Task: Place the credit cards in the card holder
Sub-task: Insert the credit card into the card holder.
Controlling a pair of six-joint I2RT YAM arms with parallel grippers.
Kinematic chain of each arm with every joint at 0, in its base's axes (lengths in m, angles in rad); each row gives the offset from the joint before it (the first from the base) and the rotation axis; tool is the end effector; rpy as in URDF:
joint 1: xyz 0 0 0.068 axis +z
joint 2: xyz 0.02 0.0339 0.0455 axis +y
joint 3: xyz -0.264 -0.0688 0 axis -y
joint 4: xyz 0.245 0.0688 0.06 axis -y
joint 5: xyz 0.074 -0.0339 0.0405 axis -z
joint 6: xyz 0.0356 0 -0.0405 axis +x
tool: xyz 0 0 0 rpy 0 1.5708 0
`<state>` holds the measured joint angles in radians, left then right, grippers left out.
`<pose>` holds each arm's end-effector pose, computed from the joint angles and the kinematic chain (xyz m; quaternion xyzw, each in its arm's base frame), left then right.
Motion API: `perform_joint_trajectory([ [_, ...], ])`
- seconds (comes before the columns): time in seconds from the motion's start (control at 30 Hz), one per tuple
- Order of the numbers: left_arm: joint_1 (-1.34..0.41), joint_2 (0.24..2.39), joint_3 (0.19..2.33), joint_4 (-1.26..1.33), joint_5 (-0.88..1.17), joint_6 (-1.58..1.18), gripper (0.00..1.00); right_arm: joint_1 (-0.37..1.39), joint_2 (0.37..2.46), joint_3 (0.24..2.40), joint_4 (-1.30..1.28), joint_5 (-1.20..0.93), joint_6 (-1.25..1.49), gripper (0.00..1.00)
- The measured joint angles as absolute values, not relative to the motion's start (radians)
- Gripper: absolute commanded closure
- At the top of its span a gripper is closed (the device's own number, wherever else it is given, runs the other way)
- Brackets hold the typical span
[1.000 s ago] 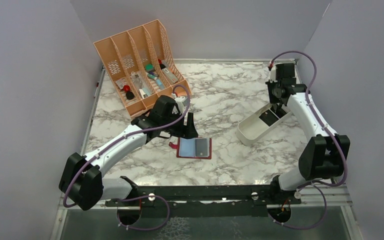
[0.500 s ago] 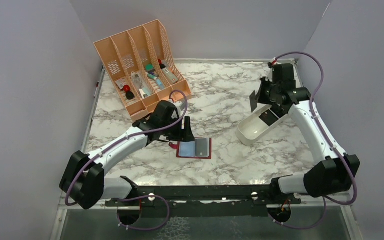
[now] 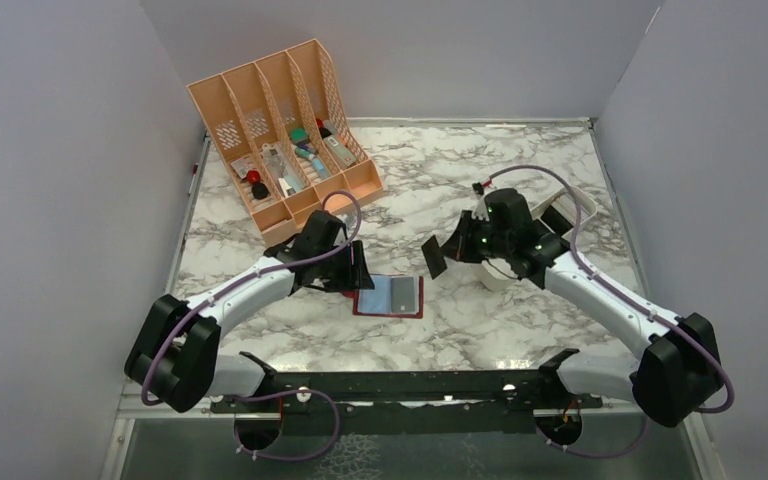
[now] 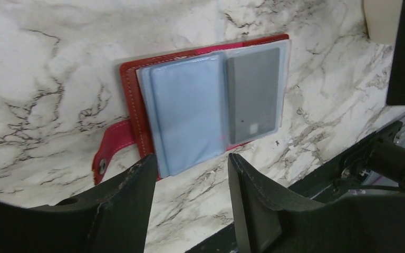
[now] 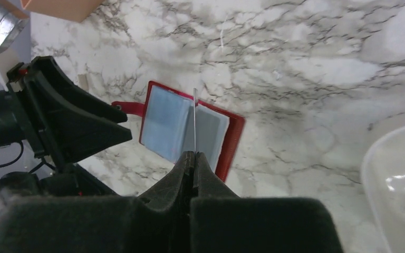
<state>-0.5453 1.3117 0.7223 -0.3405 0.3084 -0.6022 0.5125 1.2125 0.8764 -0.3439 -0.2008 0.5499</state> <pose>0.2115 -0.1409 0.1959 0.0217 0.9388 -0.2914 0.1823 0.2259 0.1352 0.2681 -0.0264 0.8985 0.2951 0.3238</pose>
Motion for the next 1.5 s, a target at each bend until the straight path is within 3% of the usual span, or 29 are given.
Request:
perform_joint_trajectory([
  [0.17, -0.514, 1.32, 0.695, -0.329, 0.282, -0.609, 0.6, 0.608, 1.216, 0.735, -0.153, -0.225, 0.69, 0.99],
  [0.37, -0.513, 1.348, 0.675, -0.311, 0.266, -0.614, 0.62, 0.692, 1.291, 0.671, 0.014, -0.225, 0.805, 0.99],
  [0.8, -0.513, 1.383, 0.65, -0.292, 0.24, -0.625, 0.77, 0.751, 1.41, 0.577, 0.216, -0.191, 0.946, 0.99],
  [1.5, -0.519, 1.391, 0.6, -0.21, 0.247, -0.636, 0.82, 0.752, 1.482, 0.555, 0.3, -0.144, 0.987, 0.99],
])
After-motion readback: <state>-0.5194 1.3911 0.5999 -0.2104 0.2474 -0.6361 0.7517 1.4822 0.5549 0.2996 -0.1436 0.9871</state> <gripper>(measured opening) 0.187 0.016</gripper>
